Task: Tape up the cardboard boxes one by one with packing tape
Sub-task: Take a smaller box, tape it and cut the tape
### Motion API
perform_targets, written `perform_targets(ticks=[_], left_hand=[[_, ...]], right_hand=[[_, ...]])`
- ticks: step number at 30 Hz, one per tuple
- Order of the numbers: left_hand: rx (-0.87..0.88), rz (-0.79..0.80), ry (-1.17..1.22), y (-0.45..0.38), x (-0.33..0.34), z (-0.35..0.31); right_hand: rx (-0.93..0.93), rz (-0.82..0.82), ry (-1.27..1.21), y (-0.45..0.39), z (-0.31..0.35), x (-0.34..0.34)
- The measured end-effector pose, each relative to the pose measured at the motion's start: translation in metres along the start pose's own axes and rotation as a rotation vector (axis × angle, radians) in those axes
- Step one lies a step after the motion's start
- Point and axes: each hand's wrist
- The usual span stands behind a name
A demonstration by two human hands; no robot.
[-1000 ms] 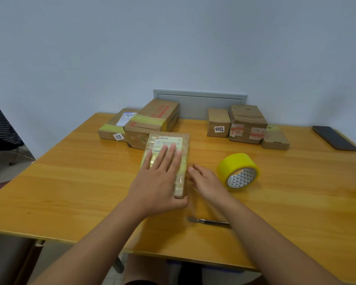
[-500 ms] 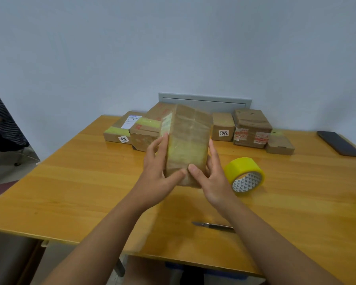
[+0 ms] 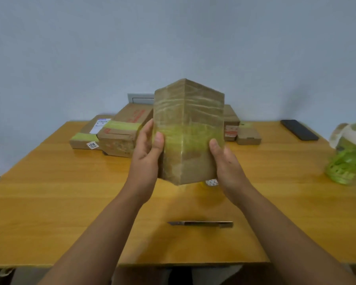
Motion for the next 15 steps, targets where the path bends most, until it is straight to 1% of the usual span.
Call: perform_targets(ticks=[1, 3, 5, 6, 8, 11, 13, 15], left_hand=[[-0.015, 0.018, -0.028, 0.0, 0.004, -0.001], [-0.029, 0.045, -0.185, 0.001, 0.011, -0.002], [-0.001, 0.033, -0.387, 0.003, 0.02, -0.003], [0.025, 0.025, -0.439, 0.004, 0.024, -0.001], [0.017, 0.082, -0.395, 0.008, 0.033, -0.003], [-0.036, 0.252, -0.358, 0.018, 0.046, -0.009], [-0.004, 0.28, -0.354, 0.025, 0.053, -0.014], [0.03, 0.285, -0.296, 0.036, 0.058, -0.017]], right_hand=[[0.008, 0.007, -0.033, 0.004, 0.002, -0.003], [0.004, -0.023, -0.042, 0.013, 0.003, -0.007], [-0.004, -0.082, -0.003, 0.021, 0.003, -0.013], [-0.014, -0.115, 0.03, 0.024, 0.004, -0.016], [-0.033, -0.174, 0.087, 0.031, 0.009, -0.022], [-0.082, -0.205, 0.174, 0.045, 0.021, -0.025], [-0.104, -0.201, 0.224, 0.055, 0.027, -0.029], [-0.098, -0.185, 0.213, 0.064, 0.034, -0.036]])
Point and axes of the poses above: each hand's wrist, its own y-axis away from the middle knuckle, its own x-axis out of the palm, z = x × y
